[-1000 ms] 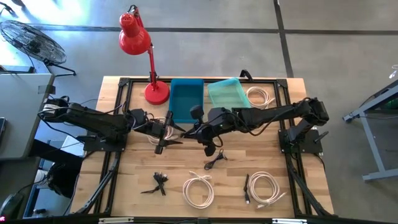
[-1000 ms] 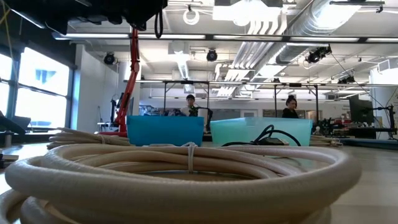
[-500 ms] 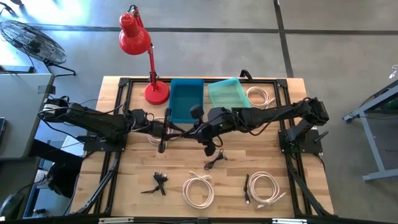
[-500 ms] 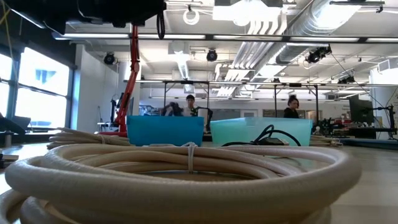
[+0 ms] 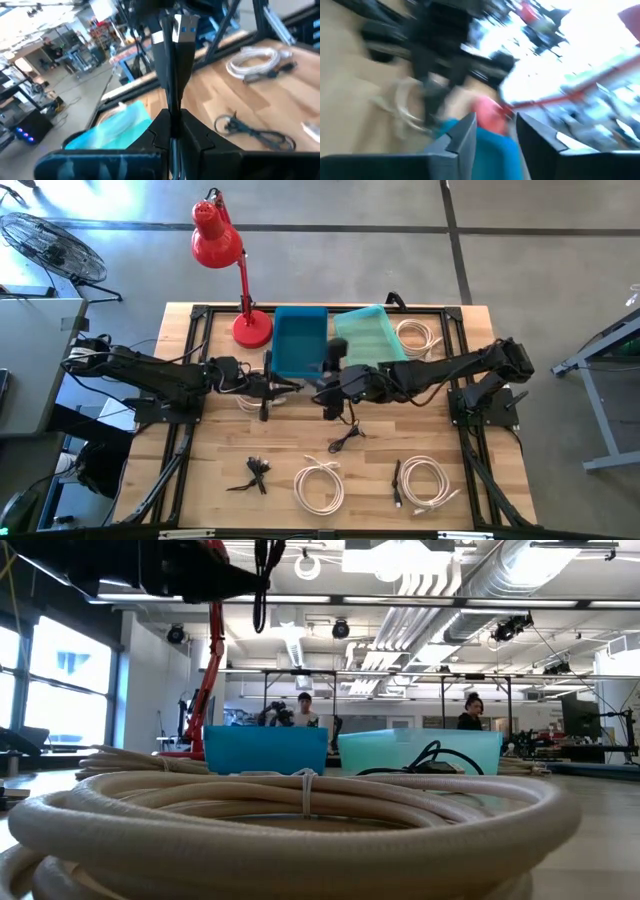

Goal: Pick & Place USB Port
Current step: Put the black USB cable into the blue bin

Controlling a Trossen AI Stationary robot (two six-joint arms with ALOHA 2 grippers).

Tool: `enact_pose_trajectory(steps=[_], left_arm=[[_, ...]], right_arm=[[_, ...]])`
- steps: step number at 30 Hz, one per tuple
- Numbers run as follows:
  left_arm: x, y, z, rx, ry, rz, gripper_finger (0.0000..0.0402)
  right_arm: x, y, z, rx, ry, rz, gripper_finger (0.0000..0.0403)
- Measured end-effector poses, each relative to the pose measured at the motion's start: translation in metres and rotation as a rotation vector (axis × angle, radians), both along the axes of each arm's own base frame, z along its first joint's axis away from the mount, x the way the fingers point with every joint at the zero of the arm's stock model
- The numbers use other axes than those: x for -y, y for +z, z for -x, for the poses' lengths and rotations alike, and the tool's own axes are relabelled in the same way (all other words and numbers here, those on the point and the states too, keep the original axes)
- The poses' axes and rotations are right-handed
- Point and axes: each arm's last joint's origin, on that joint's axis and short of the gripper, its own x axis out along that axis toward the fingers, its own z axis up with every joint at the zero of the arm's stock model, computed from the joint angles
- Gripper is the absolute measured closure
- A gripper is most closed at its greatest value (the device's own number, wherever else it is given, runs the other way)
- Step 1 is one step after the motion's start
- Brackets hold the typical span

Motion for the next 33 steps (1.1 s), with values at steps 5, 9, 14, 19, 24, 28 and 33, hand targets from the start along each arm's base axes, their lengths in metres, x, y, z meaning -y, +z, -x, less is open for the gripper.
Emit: enact_pose_trajectory(steps=[5, 9, 14, 19, 24, 28, 33], left_arm=[[-0.007, -0.006, 0.000, -0.110, 0.077, -0.050, 0.0390], [-0.025, -0.005, -0.001, -0.296, 0.197, -0.067, 0.0391], [-0.052, 0.012, -0.001, -0.320, 0.271, -0.063, 0.0390], [-0.088, 0.030, -0.003, -0.333, 0.328, 0.018, 0.0384], [-0.128, 0.026, -0.014, -0.382, 0.412, 0.038, 0.0391], [-0.158, 0.003, -0.029, -0.485, 0.412, 0.090, 0.0391], [-0.191, -0.026, -0.046, -0.582, 0.423, 0.121, 0.0391]], right_arm=[[-0.011, 0.003, 0.016, -0.009, -0.211, 0.077, 0.0215], [-0.016, 0.000, 0.029, -0.052, -0.293, 0.081, 0.0191], [-0.013, -0.007, 0.042, -0.087, -0.365, -0.005, 0.0184], [-0.010, -0.014, 0.049, -0.126, -0.421, -0.043, 0.0188], [-0.010, -0.015, 0.050, -0.133, -0.430, -0.049, 0.0199], [-0.009, -0.015, 0.051, -0.142, -0.431, -0.045, 0.0207], [-0.007, -0.017, 0.052, -0.162, -0.436, -0.038, 0.0214]])
